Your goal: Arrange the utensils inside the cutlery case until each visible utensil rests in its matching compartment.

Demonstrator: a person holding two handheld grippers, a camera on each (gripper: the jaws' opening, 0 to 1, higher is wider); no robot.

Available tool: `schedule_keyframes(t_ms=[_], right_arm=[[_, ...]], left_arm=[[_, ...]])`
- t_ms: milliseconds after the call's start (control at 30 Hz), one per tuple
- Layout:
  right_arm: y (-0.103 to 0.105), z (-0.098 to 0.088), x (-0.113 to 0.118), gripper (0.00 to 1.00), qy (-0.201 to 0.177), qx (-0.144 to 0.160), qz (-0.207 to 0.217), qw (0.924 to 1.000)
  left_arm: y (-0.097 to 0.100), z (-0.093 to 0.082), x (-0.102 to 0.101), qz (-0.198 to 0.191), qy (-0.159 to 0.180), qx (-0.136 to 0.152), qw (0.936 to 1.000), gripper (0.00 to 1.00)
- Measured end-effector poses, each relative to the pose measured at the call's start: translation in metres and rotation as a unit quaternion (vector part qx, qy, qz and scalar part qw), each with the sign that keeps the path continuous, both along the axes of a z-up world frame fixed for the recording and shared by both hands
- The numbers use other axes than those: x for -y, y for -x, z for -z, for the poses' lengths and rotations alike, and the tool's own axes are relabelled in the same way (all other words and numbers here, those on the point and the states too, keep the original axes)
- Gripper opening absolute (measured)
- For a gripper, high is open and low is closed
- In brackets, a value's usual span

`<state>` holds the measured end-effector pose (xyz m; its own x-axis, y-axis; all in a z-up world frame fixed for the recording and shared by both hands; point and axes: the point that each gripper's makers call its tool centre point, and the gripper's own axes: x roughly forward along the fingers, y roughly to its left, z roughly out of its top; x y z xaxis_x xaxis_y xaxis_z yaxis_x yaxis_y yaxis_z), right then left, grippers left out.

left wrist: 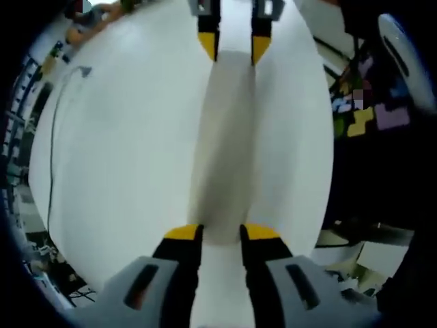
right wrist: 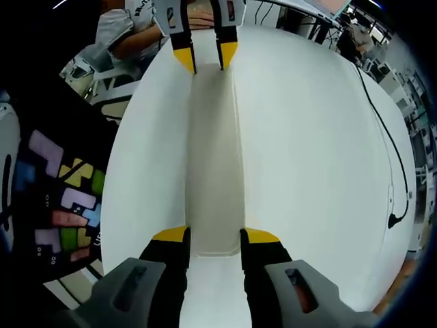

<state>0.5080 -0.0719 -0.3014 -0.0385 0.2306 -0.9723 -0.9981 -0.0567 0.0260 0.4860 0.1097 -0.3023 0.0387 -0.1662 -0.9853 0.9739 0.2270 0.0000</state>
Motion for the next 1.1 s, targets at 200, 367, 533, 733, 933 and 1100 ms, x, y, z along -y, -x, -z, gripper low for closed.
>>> schedule_keyframes(t_ms=[200, 367, 533, 733, 933, 1100], right_arm=[[0.001, 0.0, -0.001, 0.3, -0.02, 0.008, 0.014, 0.9997], [0.003, -0.001, -0.003, 0.31, -0.045, 0.012, 0.027, 0.9986], [0.005, -0.008, -0.012, 0.43, -0.086, 0.02, 0.02, 0.9959], [0.008, 0.002, -0.019, 0.58, -0.115, 0.019, 0.018, 0.993], [0.01, 0.021, -0.019, 0.55, -0.128, 0.007, 0.033, 0.9912], [0.008, 0.029, -0.017, 0.53, -0.135, 0.005, 0.038, 0.9901]], left_arm=[[0.001, -0.001, -0.002, 0.007, -0.01, 0.006, 0.9999, 0.24], [0.006, -0.003, -0.006, 0.002, 0.008, -0.001, 1.0, 0.27], [0.001, -0.012, -0.011, -0.013, 0.025, 0.023, 0.9993, 0.32], [0.002, -0.004, 0.0, 0.015, 0.061, 0.045, 0.997, 0.52], [-0.004, 0.009, 0.004, 0.013, 0.075, 0.048, 0.996, 0.51], [-0.01, 0.019, 0.011, 0.023, 0.092, 0.05, 0.9942, 0.49]])
